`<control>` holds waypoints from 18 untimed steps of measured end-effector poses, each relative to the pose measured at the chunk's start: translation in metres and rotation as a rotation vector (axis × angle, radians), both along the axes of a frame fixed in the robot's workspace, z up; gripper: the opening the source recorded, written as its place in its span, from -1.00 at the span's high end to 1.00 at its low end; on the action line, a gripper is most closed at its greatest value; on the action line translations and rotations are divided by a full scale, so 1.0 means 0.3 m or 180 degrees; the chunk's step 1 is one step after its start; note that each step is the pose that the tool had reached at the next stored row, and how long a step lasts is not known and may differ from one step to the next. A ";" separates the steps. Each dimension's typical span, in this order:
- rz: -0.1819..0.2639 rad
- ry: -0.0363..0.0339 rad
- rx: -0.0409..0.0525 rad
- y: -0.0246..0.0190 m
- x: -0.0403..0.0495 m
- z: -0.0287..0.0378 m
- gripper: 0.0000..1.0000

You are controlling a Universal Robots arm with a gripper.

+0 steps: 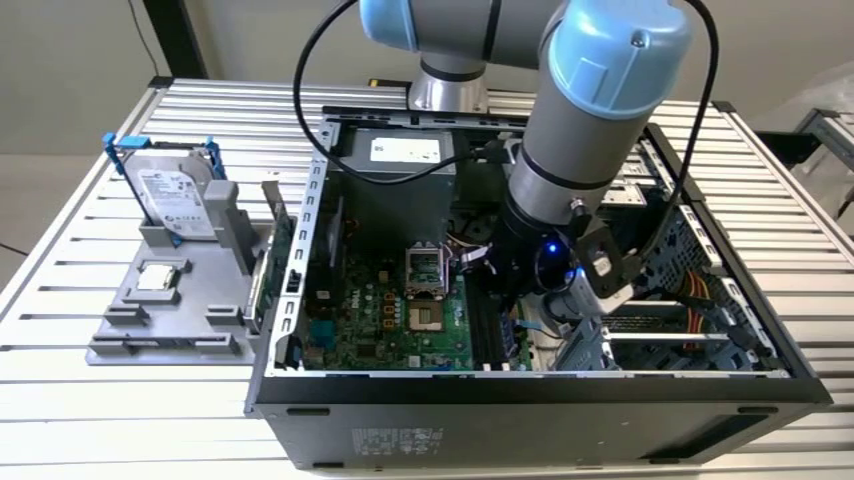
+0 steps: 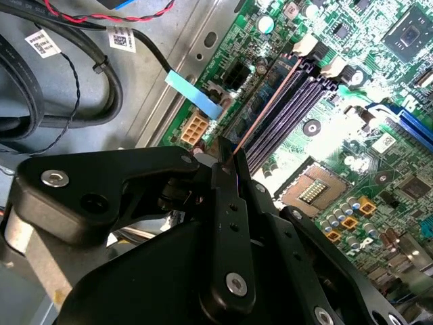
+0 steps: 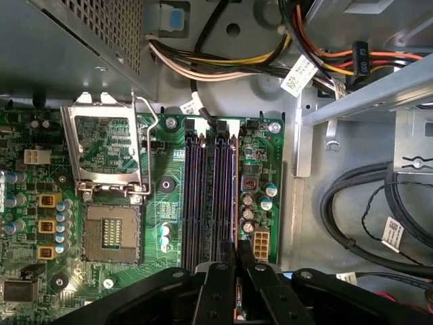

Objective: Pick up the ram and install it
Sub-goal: 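Insert the ram into the slot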

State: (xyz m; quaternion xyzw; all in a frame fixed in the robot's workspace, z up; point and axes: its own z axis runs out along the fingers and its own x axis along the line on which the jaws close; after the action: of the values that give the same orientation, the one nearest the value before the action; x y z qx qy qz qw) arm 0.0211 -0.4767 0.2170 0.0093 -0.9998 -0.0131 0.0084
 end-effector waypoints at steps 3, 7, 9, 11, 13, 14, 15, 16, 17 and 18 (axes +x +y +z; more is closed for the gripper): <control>0.0000 0.0000 0.0000 0.000 0.000 -0.001 1.00; -0.0002 0.0001 0.0000 -0.001 0.000 -0.001 1.00; -0.0012 0.0001 0.0000 -0.001 0.000 -0.001 1.00; -0.0022 0.0001 0.0000 -0.001 0.000 -0.001 1.00; -0.0034 0.0001 0.0000 -0.001 0.000 -0.001 1.00; -0.0044 0.0001 0.0000 -0.001 0.000 -0.001 1.00; -0.0054 0.0001 0.0000 -0.001 0.000 -0.001 1.00; -0.0063 0.0001 0.0000 -0.001 0.000 -0.001 1.00; -0.0073 0.0001 0.0000 -0.001 0.000 -0.001 1.00; -0.0080 0.0001 0.0000 -0.001 0.000 -0.001 1.00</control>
State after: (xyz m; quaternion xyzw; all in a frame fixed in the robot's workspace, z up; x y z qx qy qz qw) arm 0.0211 -0.4771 0.2168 -0.0032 -0.9999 -0.0133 0.0083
